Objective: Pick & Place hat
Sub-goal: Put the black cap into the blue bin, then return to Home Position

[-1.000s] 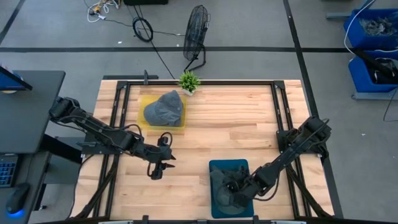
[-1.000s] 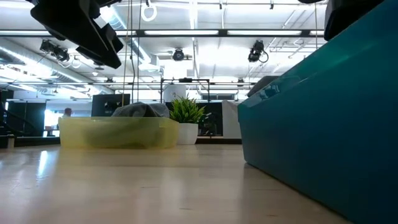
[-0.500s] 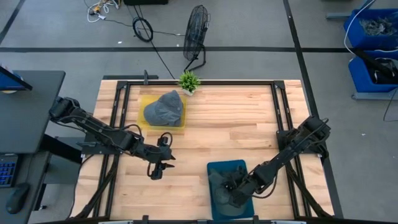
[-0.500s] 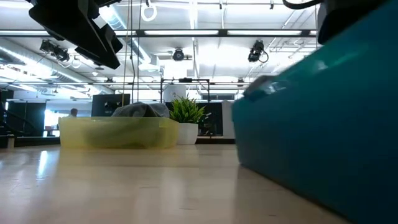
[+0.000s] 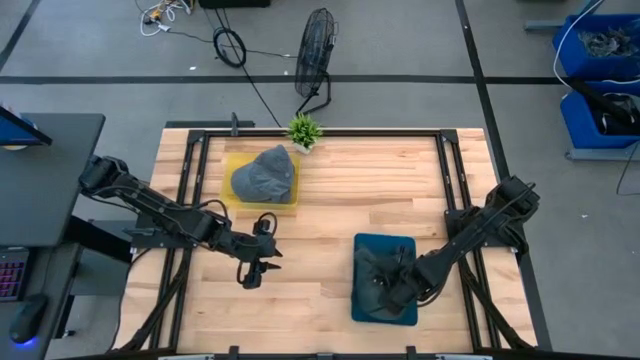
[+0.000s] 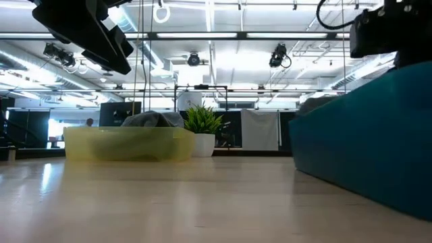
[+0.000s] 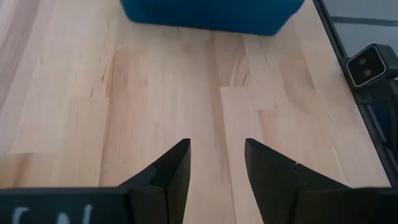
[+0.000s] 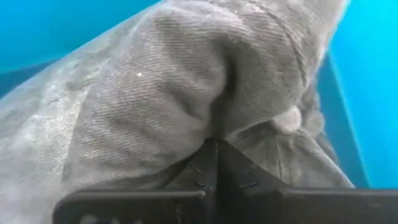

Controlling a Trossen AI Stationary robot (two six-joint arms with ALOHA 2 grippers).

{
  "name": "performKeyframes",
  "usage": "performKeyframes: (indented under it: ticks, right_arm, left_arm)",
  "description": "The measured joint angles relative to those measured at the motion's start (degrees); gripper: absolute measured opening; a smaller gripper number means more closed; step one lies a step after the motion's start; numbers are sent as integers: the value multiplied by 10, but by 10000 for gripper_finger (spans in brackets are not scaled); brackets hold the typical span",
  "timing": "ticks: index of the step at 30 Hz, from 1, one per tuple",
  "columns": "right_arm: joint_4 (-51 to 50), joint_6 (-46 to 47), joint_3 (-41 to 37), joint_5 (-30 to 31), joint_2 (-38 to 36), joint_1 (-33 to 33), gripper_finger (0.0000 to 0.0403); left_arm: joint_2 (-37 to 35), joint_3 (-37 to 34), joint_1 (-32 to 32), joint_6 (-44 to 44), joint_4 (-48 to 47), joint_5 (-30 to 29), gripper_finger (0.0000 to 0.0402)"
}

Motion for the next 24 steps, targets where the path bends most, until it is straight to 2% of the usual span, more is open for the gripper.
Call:
performKeyframes:
  ticks: [3, 6, 11, 16, 19, 24]
  right_arm:
    - [1, -19, 6, -52, -21, 0, 21]
    - [-18, -20, 21, -67, -48, 2, 36]
    - [-67, -19, 42, -39, -102, 0, 60]
    - [-72, -29, 66, -23, -158, 0, 77]
    - [-71, -73, 88, 32, -193, 3, 79]
    - [-63, -209, 128, 196, -257, 15, 73]
  left_arm:
    - [-2, 0, 0, -1, 6, 0, 156]
    - [-13, 3, 0, -1, 10, 0, 156]
    - [-45, 30, 0, -1, -15, 0, 156]
    - [-88, 93, -4, 3, -117, -4, 156]
    - [-123, 142, -14, 17, -184, -57, 155]
    - [-195, 210, -47, 67, -197, -183, 155]
